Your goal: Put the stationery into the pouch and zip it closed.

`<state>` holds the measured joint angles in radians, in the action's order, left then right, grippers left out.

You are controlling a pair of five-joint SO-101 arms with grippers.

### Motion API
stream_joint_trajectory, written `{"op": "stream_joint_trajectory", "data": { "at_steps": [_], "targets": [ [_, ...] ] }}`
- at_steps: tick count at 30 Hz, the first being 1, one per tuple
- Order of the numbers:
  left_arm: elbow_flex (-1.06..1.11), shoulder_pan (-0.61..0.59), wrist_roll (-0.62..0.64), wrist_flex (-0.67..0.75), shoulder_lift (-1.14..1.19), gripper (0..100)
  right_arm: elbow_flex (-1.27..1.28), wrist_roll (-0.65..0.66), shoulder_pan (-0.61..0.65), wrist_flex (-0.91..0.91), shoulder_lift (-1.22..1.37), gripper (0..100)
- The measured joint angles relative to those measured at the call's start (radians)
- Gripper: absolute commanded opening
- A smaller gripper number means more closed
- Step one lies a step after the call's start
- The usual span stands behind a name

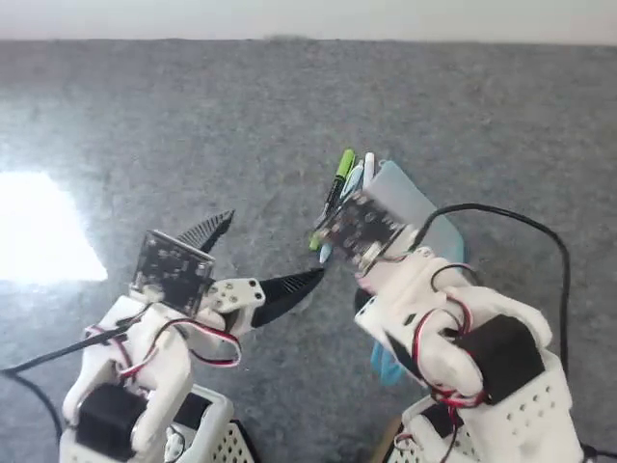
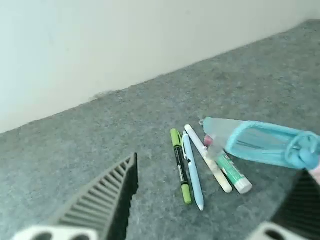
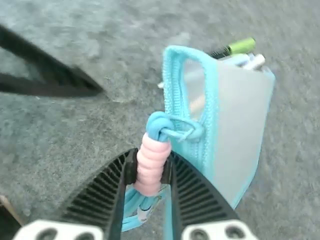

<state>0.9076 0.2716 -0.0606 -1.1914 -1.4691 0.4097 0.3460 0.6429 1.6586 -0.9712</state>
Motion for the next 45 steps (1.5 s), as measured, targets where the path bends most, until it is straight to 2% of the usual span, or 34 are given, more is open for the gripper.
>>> {"op": "stream_joint_trajectory", "data": {
  "at_steps": [7,14,22,28,32,38,44,45],
  "targets": [
    [0.08,0.034,-0.006,0.069,0.0,41,0.0,0.023,0.04,0.018,0.0,0.7],
    [0.112,0.009,-0.018,0.143,0.012,41,0.0,0.043,0.04,0.04,0.0,0.7],
    [0.112,-0.026,-0.023,0.247,0.265,41,0.0,0.052,0.1,0.041,0.0,0.7],
    [0.112,-0.026,-0.048,0.252,0.295,40,0.0,0.052,0.112,0.041,0.0,0.7],
    [0.118,-0.015,-0.051,0.288,0.295,29,0.0,0.052,0.112,0.041,0.0,0.7],
    [0.169,0.075,-0.118,0.315,0.29,12,0.0,0.052,0.112,0.041,0.002,0.7],
    [0.184,0.087,-0.15,0.316,0.295,8,0.0,0.052,0.11,0.041,0.002,0.7],
    [0.184,0.072,-0.147,0.318,0.295,4,0.0,0.052,0.11,0.035,0.002,0.7]
  ]
}}
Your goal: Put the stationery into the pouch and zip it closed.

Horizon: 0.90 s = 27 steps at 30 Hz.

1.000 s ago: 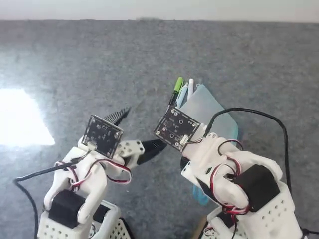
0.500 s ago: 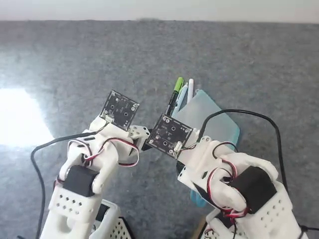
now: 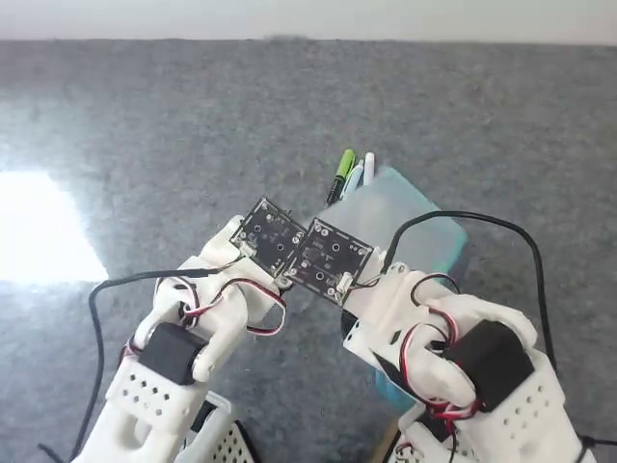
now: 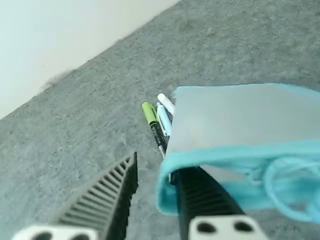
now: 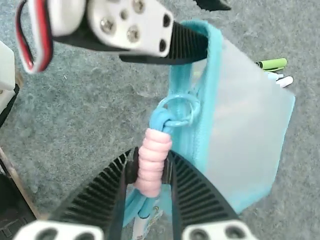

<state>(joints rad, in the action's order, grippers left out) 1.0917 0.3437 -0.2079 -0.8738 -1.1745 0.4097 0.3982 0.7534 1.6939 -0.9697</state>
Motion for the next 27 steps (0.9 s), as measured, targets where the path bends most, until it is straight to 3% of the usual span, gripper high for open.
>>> {"op": "stream_joint_trajectory", "data": {
  "at_steps": [1,10,20,22,27],
  "targets": [
    [0.0,-0.02,0.018,0.0,0.0,0,0.0,0.0,0.0,-0.002,0.0,0.7],
    [-0.025,-0.334,0.14,0.074,0.0,1,-0.017,0.005,-0.106,-0.005,0.002,0.7],
    [-0.025,-0.577,0.351,0.152,0.002,1,-0.051,0.006,-0.124,-0.109,0.0,1.5],
    [-0.025,-0.626,0.373,0.152,0.002,1,-0.051,-0.005,-0.121,-0.152,0.0,6.4],
    [0.058,-0.651,0.362,0.158,0.002,1,-0.049,-0.015,-0.121,-0.183,0.107,29.9]
  ]
}}
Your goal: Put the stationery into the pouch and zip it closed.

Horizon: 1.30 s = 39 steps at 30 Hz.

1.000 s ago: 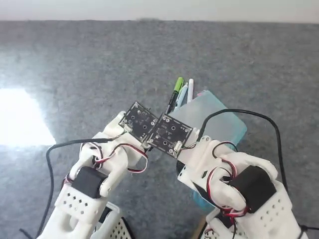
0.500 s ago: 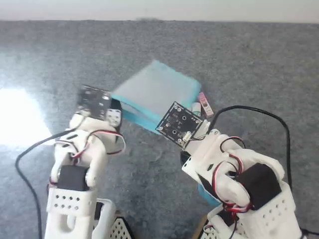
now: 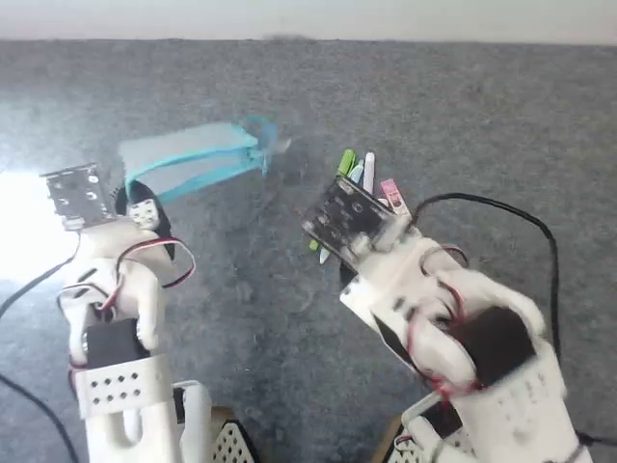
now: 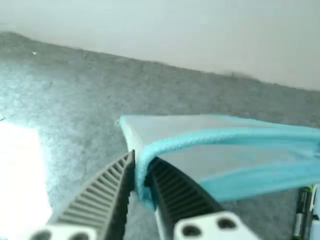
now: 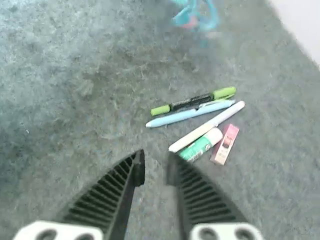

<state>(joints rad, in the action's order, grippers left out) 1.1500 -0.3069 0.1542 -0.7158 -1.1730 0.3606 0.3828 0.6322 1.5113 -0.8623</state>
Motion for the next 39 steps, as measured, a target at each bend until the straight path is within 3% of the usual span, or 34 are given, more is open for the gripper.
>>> {"op": "stream_joint_trajectory", "data": {
  "at_steps": [3,15,24,30,39],
  "targets": [
    [0.075,0.0,-0.035,0.031,0.0,1,0.018,-0.002,-0.034,-0.035,0.061,36.9],
    [0.17,0.046,-0.071,0.04,0.0,1,0.242,-0.147,-0.345,-0.417,0.364,28.8],
    [0.193,0.094,-0.058,0.04,0.0,1,0.242,-0.216,-0.362,-0.493,0.586,38.1],
    [0.227,0.074,-0.057,0.1,0.0,1,0.242,-0.238,-0.336,-0.523,0.701,38.0],
    [0.227,0.069,-0.057,0.104,0.0,1,0.204,-0.379,-0.315,-0.631,0.841,37.8]
  ]
}}
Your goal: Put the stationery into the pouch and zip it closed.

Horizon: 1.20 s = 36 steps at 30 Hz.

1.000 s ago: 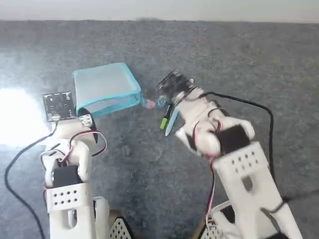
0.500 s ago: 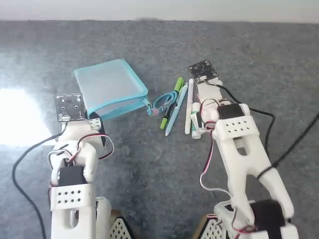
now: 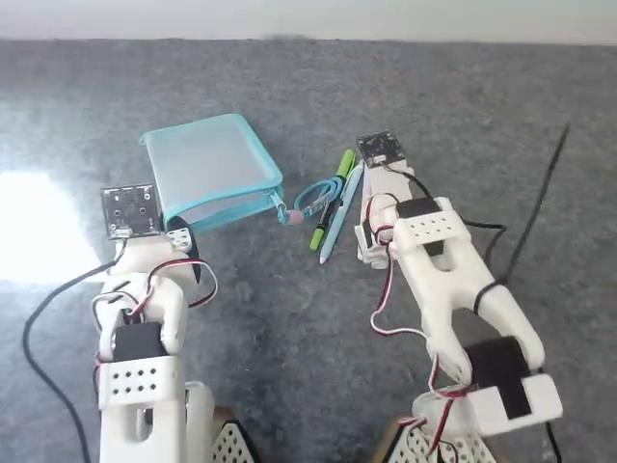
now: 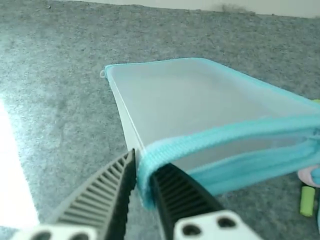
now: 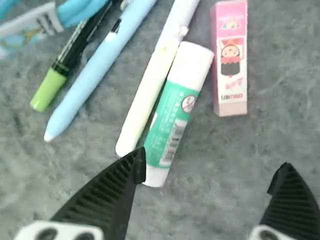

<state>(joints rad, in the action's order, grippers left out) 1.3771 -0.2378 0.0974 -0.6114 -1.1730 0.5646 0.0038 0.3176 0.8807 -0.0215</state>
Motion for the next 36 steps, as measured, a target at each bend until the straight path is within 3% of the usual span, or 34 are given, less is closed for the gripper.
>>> {"op": "stream_joint_trajectory", "data": {
  "at_steps": [3,9,36],
  "targets": [
    [0.0,0.0,0.0,0.0,0.0,1,-0.012,-0.058,0.035,0.0,0.041,36.2],
    [0.0,0.0,0.0,0.0,0.0,1,-0.034,-0.106,0.064,-0.002,0.13,23.0],
    [0.0,0.0,0.0,0.0,0.0,1,-0.037,-0.117,-0.014,-0.092,0.153,22.7]
  ]
}}
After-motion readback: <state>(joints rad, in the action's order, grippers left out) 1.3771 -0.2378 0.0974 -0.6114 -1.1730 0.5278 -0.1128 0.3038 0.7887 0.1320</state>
